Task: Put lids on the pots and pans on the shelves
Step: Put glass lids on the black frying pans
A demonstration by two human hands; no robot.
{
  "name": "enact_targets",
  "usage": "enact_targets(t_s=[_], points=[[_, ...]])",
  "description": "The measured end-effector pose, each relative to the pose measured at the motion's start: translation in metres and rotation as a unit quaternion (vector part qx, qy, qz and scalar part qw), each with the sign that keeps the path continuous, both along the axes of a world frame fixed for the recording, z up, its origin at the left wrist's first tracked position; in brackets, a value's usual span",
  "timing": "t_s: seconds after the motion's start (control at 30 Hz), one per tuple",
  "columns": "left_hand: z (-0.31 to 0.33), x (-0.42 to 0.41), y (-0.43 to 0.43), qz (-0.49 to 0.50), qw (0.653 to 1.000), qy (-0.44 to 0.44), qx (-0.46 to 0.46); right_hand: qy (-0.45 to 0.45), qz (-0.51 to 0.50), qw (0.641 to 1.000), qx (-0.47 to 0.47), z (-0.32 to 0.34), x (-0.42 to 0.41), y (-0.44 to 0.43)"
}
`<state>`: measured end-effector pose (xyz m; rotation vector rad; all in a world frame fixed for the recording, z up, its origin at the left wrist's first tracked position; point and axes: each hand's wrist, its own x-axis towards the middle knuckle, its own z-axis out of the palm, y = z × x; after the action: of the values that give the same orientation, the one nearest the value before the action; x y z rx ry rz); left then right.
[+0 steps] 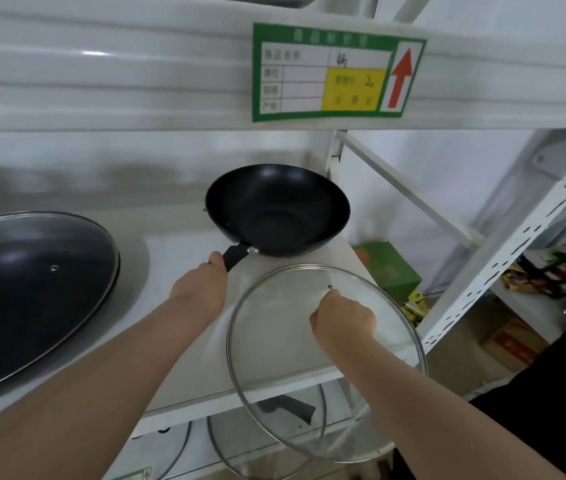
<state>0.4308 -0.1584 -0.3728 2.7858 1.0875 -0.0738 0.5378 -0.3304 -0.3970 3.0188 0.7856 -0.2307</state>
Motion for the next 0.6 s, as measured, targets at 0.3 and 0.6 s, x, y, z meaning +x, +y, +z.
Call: enact_targets(t_s=[0.3, 0.6], points=[[0.013, -0.042, -0.013, -0.013, 0.997, 0.062, 0.035, -0.056, 0.046, 0.997, 0.003, 0.009, -0.046, -0.059], [0.018, -0.07, -0.031, -0.008, 1.0, 0.03, 0.0, -0.086, 0.042, 0.995, 0.011, 0.057, -0.084, -0.089]])
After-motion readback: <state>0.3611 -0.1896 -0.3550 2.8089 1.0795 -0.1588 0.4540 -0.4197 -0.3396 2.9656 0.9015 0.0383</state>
